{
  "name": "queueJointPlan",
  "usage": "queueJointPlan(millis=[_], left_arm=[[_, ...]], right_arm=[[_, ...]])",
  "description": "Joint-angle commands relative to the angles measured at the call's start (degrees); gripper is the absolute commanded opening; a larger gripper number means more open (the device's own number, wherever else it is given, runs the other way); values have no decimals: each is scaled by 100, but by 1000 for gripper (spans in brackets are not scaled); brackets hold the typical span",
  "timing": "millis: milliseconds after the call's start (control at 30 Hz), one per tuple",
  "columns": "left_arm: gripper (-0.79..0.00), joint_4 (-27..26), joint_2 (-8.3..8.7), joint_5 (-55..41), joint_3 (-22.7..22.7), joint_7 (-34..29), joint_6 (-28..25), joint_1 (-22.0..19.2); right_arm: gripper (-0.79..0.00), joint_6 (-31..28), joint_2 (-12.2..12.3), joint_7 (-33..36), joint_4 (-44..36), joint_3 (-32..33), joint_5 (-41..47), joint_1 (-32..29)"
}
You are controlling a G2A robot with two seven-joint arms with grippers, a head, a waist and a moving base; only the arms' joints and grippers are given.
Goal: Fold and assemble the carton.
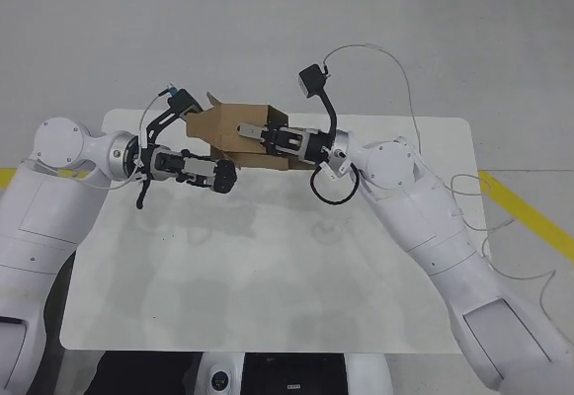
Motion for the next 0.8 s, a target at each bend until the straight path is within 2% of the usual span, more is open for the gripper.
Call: queueJointPlan(millis=[0,433,767], left_arm=[[0,6,3,11,-8,0,0,-4],[0,21,1,17,-33,0,0,-3],[0,229,16,84,-201,85,-85,-73]], right_arm=[[-785,-6,-16,9,15,-17,21,-2],[-785,-10,-65,6,87,20,41,-54],[-785,207,114,317,56,632,-7,-195]])
